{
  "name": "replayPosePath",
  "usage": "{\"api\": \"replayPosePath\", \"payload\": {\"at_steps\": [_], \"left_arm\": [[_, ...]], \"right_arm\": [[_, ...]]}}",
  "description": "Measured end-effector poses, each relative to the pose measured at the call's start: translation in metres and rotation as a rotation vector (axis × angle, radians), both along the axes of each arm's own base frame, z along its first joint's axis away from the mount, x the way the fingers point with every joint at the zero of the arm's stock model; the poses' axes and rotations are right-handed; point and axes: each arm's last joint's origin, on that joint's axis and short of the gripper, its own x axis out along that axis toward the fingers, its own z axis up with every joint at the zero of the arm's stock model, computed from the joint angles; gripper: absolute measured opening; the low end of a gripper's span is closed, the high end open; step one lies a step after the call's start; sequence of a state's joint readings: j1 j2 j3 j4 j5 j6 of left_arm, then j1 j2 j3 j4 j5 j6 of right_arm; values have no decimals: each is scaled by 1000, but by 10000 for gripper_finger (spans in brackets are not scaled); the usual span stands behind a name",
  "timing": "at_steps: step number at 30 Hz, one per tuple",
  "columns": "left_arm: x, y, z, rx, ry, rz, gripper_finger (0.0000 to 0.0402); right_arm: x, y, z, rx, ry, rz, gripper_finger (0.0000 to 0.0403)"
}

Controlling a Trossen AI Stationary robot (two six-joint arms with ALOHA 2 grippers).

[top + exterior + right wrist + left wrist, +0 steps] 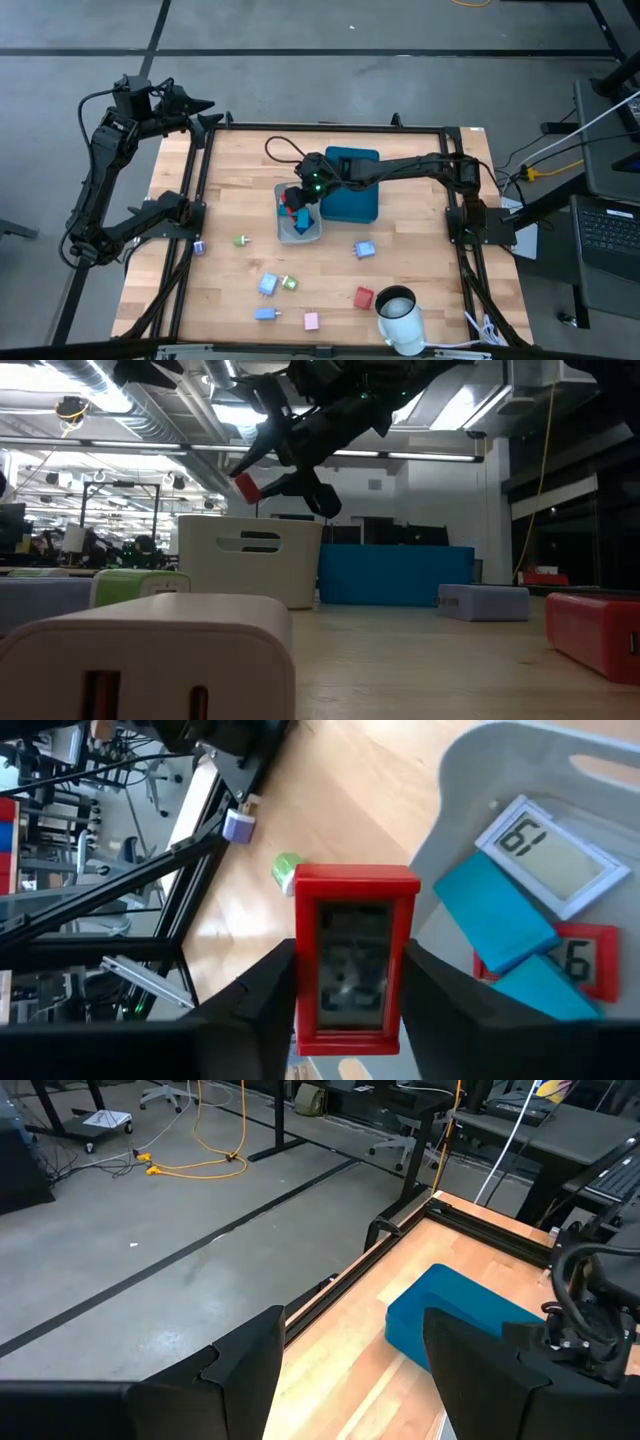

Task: Pick & Place Office items
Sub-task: Put the red timer into the gray bin, then put the top green charger adapter into the blue bin

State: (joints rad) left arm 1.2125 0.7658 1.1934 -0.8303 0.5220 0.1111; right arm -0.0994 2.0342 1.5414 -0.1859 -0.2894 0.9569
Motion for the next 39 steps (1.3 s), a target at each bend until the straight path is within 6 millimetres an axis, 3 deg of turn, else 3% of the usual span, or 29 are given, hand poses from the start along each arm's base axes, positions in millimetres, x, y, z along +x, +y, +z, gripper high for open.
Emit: {"api": "replayPosePath", "payload": {"at_steps": [7,16,27,31,35,39], "left_arm": [[0,0,0,0,0,0,232],[0,0,0,-4,2,0,232],[0,-1,-2,-27,5,-12,232],[0,-5,-18,-149,112,-70,232],[1,-14,-33,-240,288,-110,232],[3,-22,-36,-282,339,-118,232]], "right_arm": [[1,1,2,18,-23,25,244],[3,2,4,45,-50,30,247],[6,3,9,42,-109,54,283],[10,-2,38,66,-332,53,283],[4,-8,82,44,-586,64,283],[-11,-12,132,-27,-806,104,284]]}}
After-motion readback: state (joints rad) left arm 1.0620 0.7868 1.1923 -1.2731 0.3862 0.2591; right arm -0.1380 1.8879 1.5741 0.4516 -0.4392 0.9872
